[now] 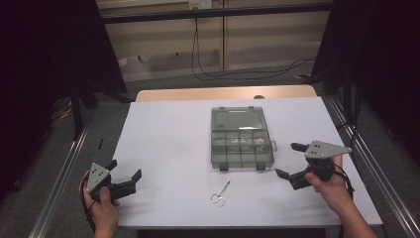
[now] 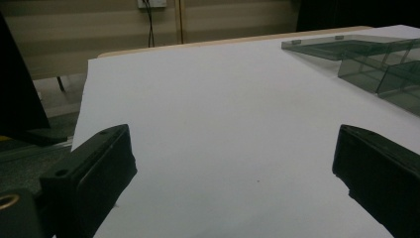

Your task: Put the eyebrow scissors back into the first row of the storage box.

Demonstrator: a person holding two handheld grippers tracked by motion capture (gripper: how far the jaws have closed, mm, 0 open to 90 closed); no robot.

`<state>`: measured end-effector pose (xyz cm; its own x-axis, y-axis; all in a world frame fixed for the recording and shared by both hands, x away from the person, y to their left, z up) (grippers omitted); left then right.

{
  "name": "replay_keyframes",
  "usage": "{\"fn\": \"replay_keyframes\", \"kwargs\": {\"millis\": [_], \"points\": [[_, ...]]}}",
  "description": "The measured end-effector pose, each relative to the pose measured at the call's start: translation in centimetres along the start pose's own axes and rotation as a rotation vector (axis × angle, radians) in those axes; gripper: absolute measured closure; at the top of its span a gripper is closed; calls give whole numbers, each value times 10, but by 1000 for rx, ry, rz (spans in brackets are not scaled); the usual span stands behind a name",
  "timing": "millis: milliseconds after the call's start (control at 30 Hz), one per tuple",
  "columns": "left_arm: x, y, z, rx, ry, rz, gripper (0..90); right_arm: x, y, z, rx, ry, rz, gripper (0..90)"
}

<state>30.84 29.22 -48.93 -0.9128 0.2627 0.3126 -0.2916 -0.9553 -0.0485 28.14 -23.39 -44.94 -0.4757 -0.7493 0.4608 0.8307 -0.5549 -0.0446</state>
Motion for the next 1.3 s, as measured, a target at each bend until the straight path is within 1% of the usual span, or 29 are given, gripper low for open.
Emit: {"fn": "replay_keyframes", "kwargs": {"millis": [100, 167, 300, 333, 367, 400, 433, 500, 533, 567, 600, 667, 733, 767, 800, 867, 900, 933, 967, 1000, 1033, 1067, 1133, 1167, 1200, 1300], "points": [[0, 0, 0, 0, 0, 0, 25, -10, -4, 6, 25, -28, 19, 1], [0, 0, 0, 0, 1, -1, 24, -17, -8, 12, 56, -48, 39, 13], [0, 0, 0, -2, 0, 6, 24, -30, -16, 22, 101, -85, 77, 18], [0, 0, 0, -2, 0, 6, 24, -30, -16, 22, 101, -85, 77, 18], [0, 0, 0, 0, 0, 3, 24, -37, -20, 26, 129, -110, 94, 19], [0, 0, 0, 0, 0, 3, 24, -37, -20, 26, 129, -110, 94, 19], [1, 0, 0, -5, -3, -2, 24, -45, -24, 31, 163, -137, 116, 19], [1, 0, 0, -5, -3, -2, 24, -52, -27, 34, 184, -157, 137, 19], [1, 0, 0, -5, -3, -2, 24, -52, -27, 34, 184, -157, 137, 19], [1, 0, 0, -7, -5, -3, 24, -55, -29, 36, 195, -168, 146, 19], [1, 0, 0, -6, -5, -4, 24, -63, -33, 39, 219, -191, 167, 19], [1, 0, 0, -7, -4, -5, 24, -69, -36, 42, 242, -216, 180, 19], [1, 0, 0, -9, -4, -4, 25, -75, -38, 44, 268, -237, 199, 19], [1, 0, 0, -9, -4, -4, 24, -75, -38, 44, 268, -237, 199, 19], [1, 0, 0, -7, -1, -2, 24, -82, -42, 46, 289, -264, 221, 19], [1, 0, 0, -8, -1, -3, 24, -88, -44, 46, 312, -294, 237, 22], [1, 0, 0, -8, -1, -3, 24, -88, -44, 46, 312, -294, 237, 22], [1, 0, 0, -8, -1, -4, 24, -94, -47, 46, 341, -322, 257, 29], [1, 0, 0, -8, -1, -4, 24, -97, -49, 46, 348, -336, 266, 29], [1, 0, 0, -9, -1, -4, 24, -97, -49, 46, 348, -336, 266, 29], [1, 0, 0, -9, -2, -6, 24, -99, -50, 47, 360, -347, 272, 32], [1, 0, 0, -11, -3, -7, 24, -105, -54, 47, 386, -362, 298, 50], [1, 0, 0, -11, -2, -6, 24, -110, -57, 48, 404, -377, 320, 69], [1, 0, 0, -11, -2, -6, 24, -110, -57, 48, 404, -377, 320, 69], [1, 1, 0, -10, -2, -7, 24, -114, -61, 48, 423, -389, 353, 76], [1, 0, 0, -10, -1, -8, 24, -118, -67, 48, 435, -414, 382, 96]]}}
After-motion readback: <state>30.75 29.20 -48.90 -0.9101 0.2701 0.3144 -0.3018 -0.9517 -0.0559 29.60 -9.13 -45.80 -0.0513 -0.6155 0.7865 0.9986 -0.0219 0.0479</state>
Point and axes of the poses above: each handheld gripper's, and its own axes: x roughly backward along the jaws, z roughly out of its top, y roughly to its right, the point moved 5 cm from there along -x, roughly forward along the jaws, and after that the axes turned 11 degrees about z, right-handed, at the moved point
